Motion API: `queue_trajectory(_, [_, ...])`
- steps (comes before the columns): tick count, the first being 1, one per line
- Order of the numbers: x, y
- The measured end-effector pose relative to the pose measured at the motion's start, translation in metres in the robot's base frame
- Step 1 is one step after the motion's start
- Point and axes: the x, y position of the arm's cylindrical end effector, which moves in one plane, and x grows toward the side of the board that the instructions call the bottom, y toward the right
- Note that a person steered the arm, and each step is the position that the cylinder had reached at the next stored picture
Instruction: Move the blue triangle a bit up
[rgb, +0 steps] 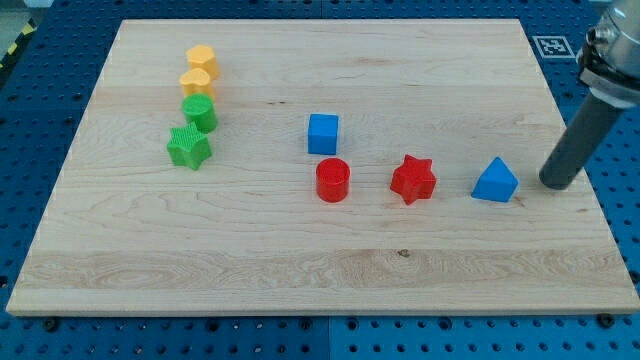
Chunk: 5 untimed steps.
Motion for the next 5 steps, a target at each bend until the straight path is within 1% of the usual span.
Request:
queue_trajectory(1, [0.036, -0.024])
queue_trajectory(2, [0.042, -0.041])
queue_trajectory(3, [0.023, -0.041])
queue_trajectory(4, [-0.008, -0.044])
queue_trajectory(5, [-0.029, -0.052])
